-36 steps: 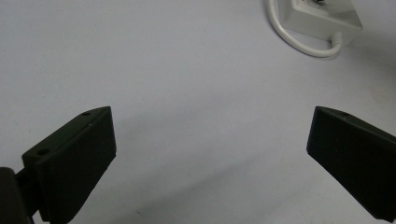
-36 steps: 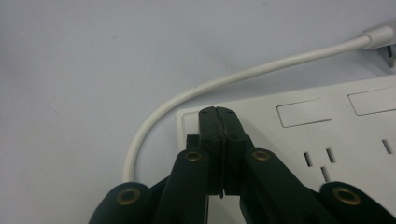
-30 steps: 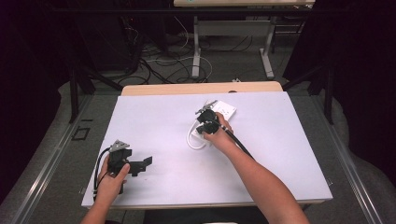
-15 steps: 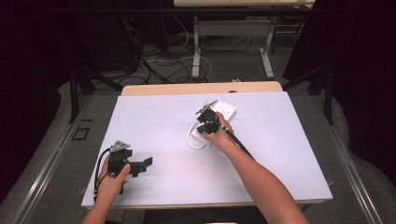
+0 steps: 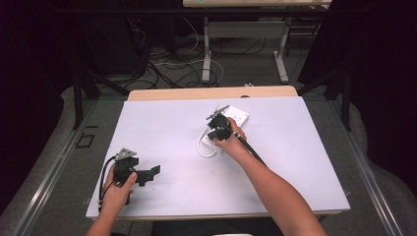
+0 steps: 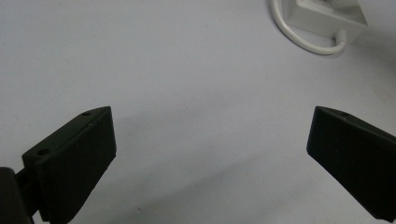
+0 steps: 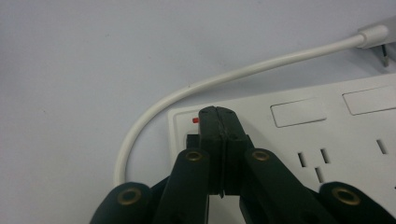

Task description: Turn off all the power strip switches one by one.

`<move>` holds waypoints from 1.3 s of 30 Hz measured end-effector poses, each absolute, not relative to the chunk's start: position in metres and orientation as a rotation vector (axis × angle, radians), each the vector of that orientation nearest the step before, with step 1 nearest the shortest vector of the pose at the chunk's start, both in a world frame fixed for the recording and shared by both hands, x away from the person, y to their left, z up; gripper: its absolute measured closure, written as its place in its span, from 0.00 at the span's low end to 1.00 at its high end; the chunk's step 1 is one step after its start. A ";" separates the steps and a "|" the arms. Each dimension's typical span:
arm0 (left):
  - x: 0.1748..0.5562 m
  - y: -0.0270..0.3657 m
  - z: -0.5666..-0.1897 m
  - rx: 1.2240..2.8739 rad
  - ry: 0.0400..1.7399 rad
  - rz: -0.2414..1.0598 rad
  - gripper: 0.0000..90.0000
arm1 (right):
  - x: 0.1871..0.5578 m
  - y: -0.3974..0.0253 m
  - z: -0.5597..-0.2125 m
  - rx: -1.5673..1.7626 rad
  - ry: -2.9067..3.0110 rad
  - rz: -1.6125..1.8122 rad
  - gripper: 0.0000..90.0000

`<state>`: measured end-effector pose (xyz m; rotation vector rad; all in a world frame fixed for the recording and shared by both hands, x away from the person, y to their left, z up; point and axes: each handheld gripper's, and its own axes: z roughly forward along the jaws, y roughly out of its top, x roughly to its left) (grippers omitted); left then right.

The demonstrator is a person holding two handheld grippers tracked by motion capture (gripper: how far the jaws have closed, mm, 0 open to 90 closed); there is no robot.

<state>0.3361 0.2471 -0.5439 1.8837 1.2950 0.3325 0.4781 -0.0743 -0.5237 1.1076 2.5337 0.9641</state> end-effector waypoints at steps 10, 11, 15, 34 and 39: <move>0.335 0.250 -0.543 1.866 1.308 0.333 0.02 | 0.486 -0.080 -0.518 1.154 2.513 0.977 1.00; 0.335 0.249 -0.543 1.870 1.306 0.335 0.02 | 0.486 -0.080 -0.518 1.154 2.513 0.977 1.00; 0.334 0.249 -0.543 1.868 1.306 0.338 0.02 | 0.489 -0.080 -0.518 1.151 2.446 1.058 1.00; 0.330 0.251 -0.545 1.865 1.319 0.345 0.02 | 0.507 -0.085 -0.506 1.160 2.457 0.977 1.00; 0.330 0.251 -0.545 1.862 1.325 0.347 0.02 | 0.513 -0.087 -0.508 1.165 2.462 0.930 1.00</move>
